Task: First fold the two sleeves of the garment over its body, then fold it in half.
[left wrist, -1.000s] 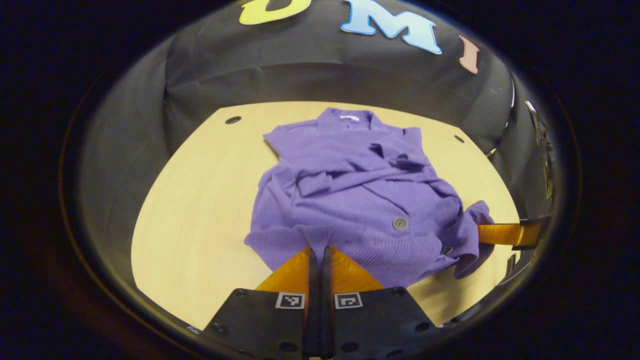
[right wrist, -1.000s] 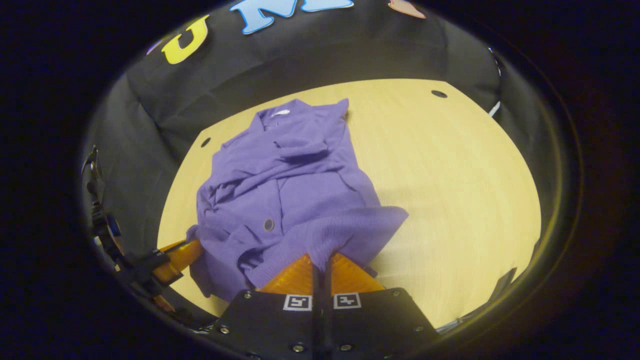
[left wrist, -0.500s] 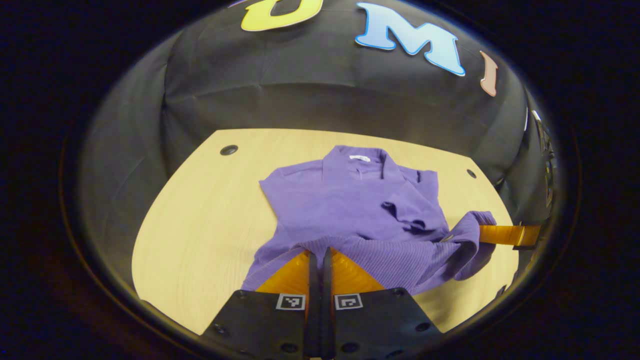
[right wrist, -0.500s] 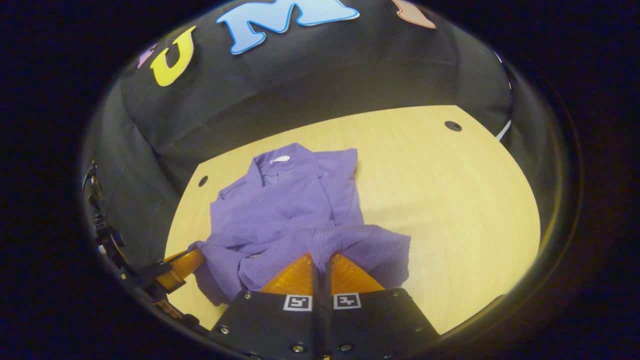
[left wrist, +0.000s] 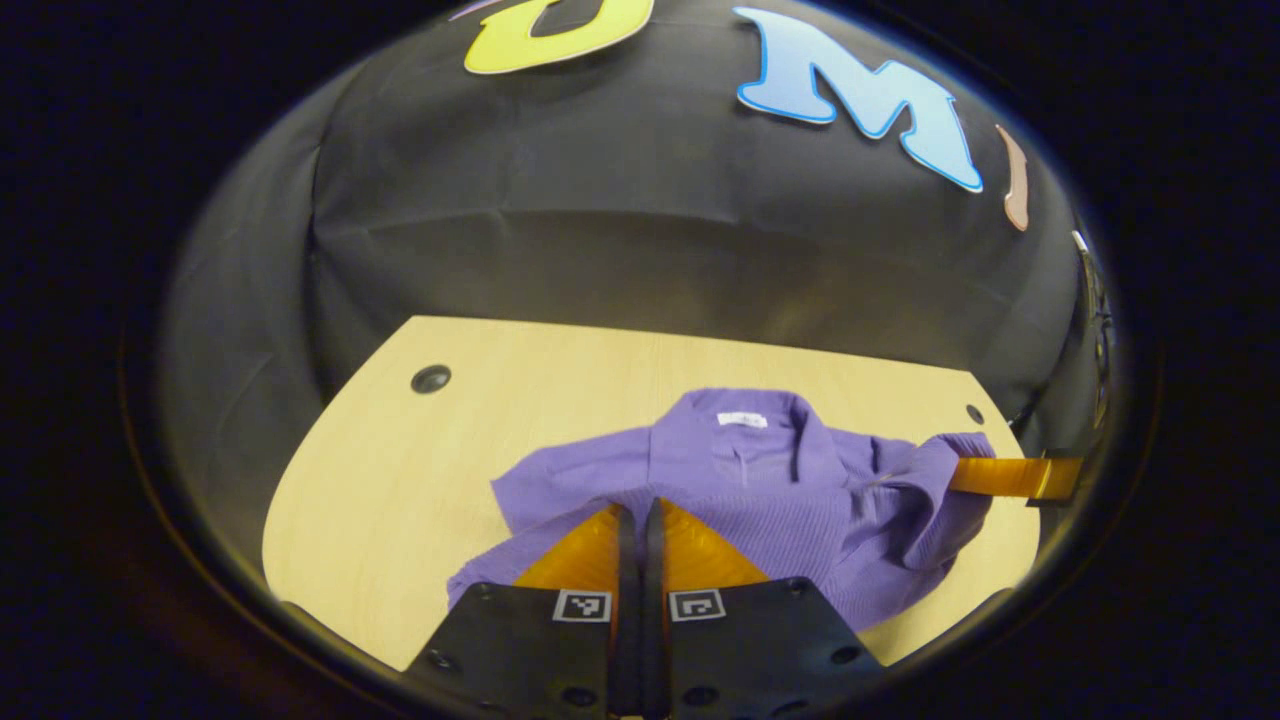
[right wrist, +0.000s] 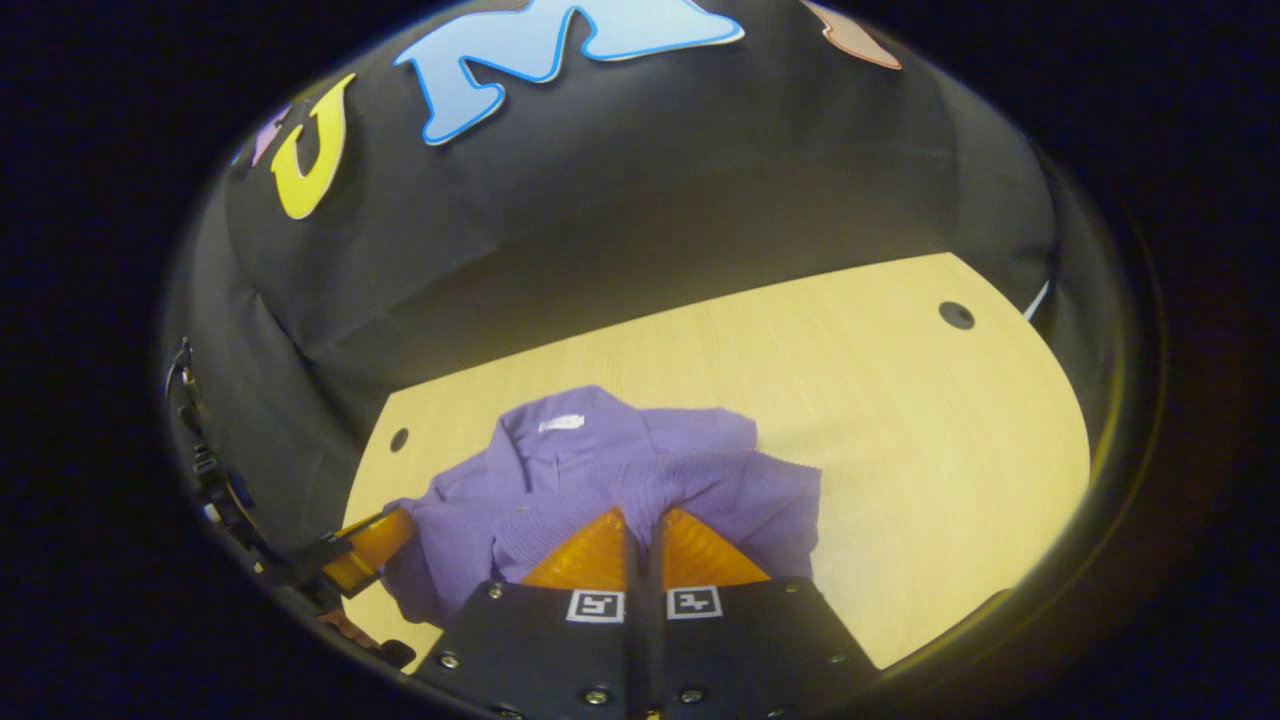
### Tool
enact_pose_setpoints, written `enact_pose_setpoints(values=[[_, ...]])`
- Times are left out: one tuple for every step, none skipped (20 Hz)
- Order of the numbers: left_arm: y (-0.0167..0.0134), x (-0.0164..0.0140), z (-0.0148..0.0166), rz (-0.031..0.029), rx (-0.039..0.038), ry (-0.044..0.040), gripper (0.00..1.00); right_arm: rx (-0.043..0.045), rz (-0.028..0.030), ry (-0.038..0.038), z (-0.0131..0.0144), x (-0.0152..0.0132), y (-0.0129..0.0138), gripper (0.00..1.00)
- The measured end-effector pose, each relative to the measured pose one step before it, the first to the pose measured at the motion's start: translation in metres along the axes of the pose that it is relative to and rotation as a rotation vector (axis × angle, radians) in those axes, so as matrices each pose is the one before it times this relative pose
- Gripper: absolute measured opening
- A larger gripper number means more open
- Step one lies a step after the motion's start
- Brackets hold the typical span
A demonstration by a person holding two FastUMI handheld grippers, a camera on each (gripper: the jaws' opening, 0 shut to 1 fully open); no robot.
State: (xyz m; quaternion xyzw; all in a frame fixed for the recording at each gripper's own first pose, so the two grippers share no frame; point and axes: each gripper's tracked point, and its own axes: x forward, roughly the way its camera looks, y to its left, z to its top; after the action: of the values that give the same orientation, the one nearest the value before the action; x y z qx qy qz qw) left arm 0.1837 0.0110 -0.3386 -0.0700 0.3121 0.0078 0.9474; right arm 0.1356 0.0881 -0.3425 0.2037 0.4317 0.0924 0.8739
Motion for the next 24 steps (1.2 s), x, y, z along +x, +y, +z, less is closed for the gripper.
enact_pose_setpoints(values=[[-0.00075, 0.00982, 0.0092, -0.00119, 0.00389, -0.01276, 0.07, -0.00068, 0.00044, -0.00759, 0.00731, 0.00887, 0.00026, 0.01], [-0.00137, 0.00994, 0.00894, -0.0034, 0.00782, -0.01463, 0.07, 0.00115, 0.00241, -0.00677, 0.00602, 0.0072, -0.00029, 0.01], [-0.00148, 0.00994, 0.00803, -0.00447, 0.00997, -0.01489, 0.07, 0.00259, 0.00105, -0.00661, 0.00629, 0.00879, -0.00045, 0.01], [-0.00114, 0.00992, 0.00947, -0.00421, 0.0101, -0.02379, 0.07, 0.00299, 0.00082, -0.00592, 0.00354, 0.00795, 0.00066, 0.01], [-0.00149, 0.00966, 0.00732, -0.00644, 0.00342, -0.02226, 0.07, 0.003, -0.00089, -0.00598, 0.00387, 0.00673, -0.00108, 0.01], [-0.00137, 0.00832, 0.00268, -0.00076, 0.00659, -0.00576, 0.06, 0.0042, -0.00095, -0.00377, 0.00376, 0.00974, -0.0011, 0.01], [0.00058, 0.00912, -0.00044, 0.00039, 0.01014, 0.00087, 0.06, 0.00436, -0.00014, -0.00359, 0.00235, 0.00924, -0.00079, 0.01], [-0.00019, 0.00929, -0.00149, -0.00199, 0.00896, 0.00344, 0.06, 0.00239, -0.00096, 0.00095, 0.00028, 0.00783, -0.00171, 0.01], [0.00039, 0.01004, -0.00234, -0.00088, 0.0067, 0.00532, 0.06, 0.00027, -0.0024, 0.00179, -0.00029, 0.00823, -0.00247, 0.01], [0.0, 0.00809, -0.00297, -0.00217, 0.00297, 0.00514, 0.06, 0.00111, -0.00212, 0.00292, -0.00237, 0.00812, -0.0028, 0.01], [0.00154, 0.00713, -0.00413, -0.00013, 0.00201, 0.00638, 0.06, 0.00138, -0.0023, 0.00513, -0.00279, 0.00752, -0.00311, 0.01], [0.00117, 0.00682, -0.00371, 0.00065, 0.00009, 0.00425, 0.06, 0.00085, -0.00234, 0.00479, -0.00275, 0.00874, -0.00277, 0.01], [0.00112, 0.0059, -0.00533, 0.00191, -0.00132, 0.00634, 0.06, -0.00049, -0.00146, 0.00424, -0.0026, 0.00708, -0.00305, 0.01], [0.00213, 0.00558, -0.00599, 0.00452, -0.00071, 0.00838, 0.06, -0.00179, -0.00013, 0.0023, -0.00307, 0.00452, -0.00064, 0.01], [0.00112, 0.00332, -0.00366, 0.00444, -0.00128, 0.00491, 0.06, -0.00091, 0.001, 0.00234, -0.00106, 0.00375, -0.00164, 0.01], [0.00161, 0.00328, -0.00263, 0.00568, -0.00194, 0.004, 0.06, -0.00025, 0.00138, 0.00058, -0.00209, 0.00396, -0.00033, 0.01], [0.0005, 0.00153, -0.00355, 0.00419, -0.00459, 0.00601, 0.06, 0.00009, -0.00279, 0.00129, -0.00072, 0.00278, -0.00205, 0.01], [0.00042, 0.00195, -0.00303, 0.00568, -0.00353, 0.00582, 0.06, 0.0007, -0.00287, 0.00255, -0.0016, 0.00236, -0.00008, 0.03], [0.0009, 0.00095, -0.00279, 0.00236, -0.00079, 0.00538, 0.06, 0.00156, 0.00252, 0.00353, -0.00152, -0.0009, 0.00129, 0.03], [-0.00006, 0.00011, -0.00202, -0.00067, 0.00241, 0.00467, 0.06, -0.00331, 0.00433, -0.00012, -0.00031, -0.00026, 0.00051, 0.04], [-0.0019, -0.00033, 0.0004, -0.008, 0.00269, 0.00412, 0.08, -0.01139, -0.0018, -0.00639, 0.00117, -0.00043, -0.00122, 0.02], [-0.00087, -0.00177, 0.00119, -0.00226, -0.00119, -0.0009, 0.14, -0.01435, -0.0029, -0.00694, 0.00044, 0.00096, 0.00143, 0.15], [0.00123, -0.00218, 0.00141, 0.00438, -0.00442, -0.00176, 0.16, -0.01156, 0.00176, -0.00985, 0.00166, -0.00208, 0.00203, 0.19], [-0.00041, -0.00316, 0.00054, -0.00256, -0.01119, -0.00149, 0.23, -0.00773, 0.00897, -0.01267, 0.00385, -0.00439, 0.00456, 0.3]])
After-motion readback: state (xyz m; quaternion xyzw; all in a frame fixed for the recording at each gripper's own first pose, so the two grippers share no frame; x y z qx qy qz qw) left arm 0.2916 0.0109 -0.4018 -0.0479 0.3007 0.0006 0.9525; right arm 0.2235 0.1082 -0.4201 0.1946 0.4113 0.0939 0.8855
